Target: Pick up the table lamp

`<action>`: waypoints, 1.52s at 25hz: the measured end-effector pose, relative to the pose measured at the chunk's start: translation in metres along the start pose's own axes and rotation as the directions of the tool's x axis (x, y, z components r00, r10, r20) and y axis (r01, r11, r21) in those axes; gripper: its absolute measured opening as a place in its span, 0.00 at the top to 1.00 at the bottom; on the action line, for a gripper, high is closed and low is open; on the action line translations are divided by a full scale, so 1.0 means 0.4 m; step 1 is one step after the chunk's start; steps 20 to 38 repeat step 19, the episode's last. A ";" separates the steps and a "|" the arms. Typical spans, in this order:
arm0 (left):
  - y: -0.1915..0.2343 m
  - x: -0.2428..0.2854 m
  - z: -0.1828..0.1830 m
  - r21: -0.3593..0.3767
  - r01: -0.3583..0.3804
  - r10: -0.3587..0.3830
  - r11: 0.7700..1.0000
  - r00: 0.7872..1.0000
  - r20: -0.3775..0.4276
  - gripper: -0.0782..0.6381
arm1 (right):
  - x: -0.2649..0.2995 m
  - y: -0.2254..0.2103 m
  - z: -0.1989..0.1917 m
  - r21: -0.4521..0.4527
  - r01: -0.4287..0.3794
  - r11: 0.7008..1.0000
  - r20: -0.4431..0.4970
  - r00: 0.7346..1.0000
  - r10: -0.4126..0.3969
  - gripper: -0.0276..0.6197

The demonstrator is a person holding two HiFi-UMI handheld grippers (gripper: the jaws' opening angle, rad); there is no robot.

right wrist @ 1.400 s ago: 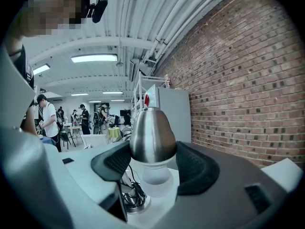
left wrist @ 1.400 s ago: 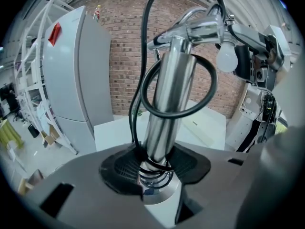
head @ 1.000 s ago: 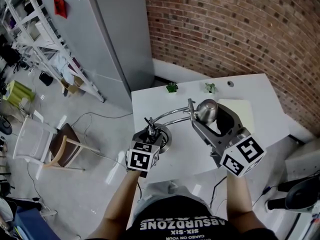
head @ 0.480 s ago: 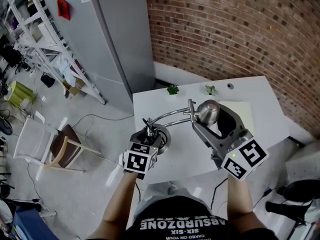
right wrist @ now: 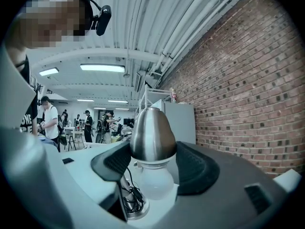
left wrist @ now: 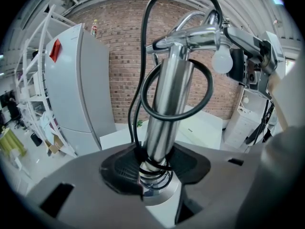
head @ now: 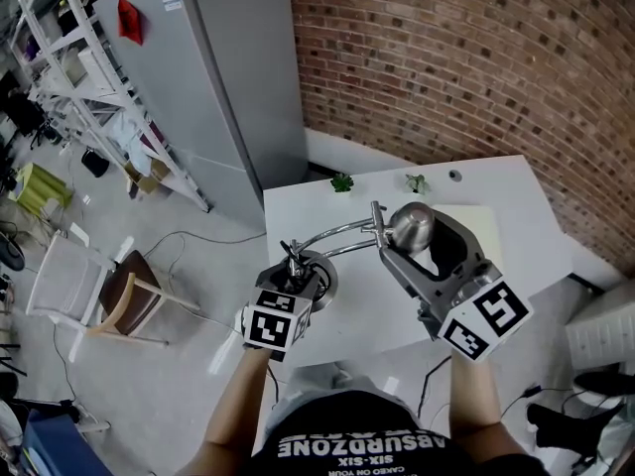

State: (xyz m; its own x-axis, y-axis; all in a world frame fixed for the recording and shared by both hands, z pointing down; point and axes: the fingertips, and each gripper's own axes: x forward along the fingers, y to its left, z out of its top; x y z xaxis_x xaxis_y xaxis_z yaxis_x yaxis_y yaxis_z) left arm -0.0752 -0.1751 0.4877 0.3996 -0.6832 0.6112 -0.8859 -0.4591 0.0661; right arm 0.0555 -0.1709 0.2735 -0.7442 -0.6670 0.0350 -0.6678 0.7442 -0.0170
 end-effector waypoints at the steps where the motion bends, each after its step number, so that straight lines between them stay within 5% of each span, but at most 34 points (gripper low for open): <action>1: -0.001 -0.002 0.001 0.001 0.000 0.000 1.000 1.000 0.002 0.64 | -0.002 0.002 0.002 -0.002 0.000 1.000 0.002 1.000 0.000 0.51; 38: -0.032 -0.018 0.012 0.023 0.014 -0.014 1.000 1.000 0.013 0.65 | -0.029 0.006 0.023 -0.013 0.008 1.000 0.018 1.000 -0.008 0.51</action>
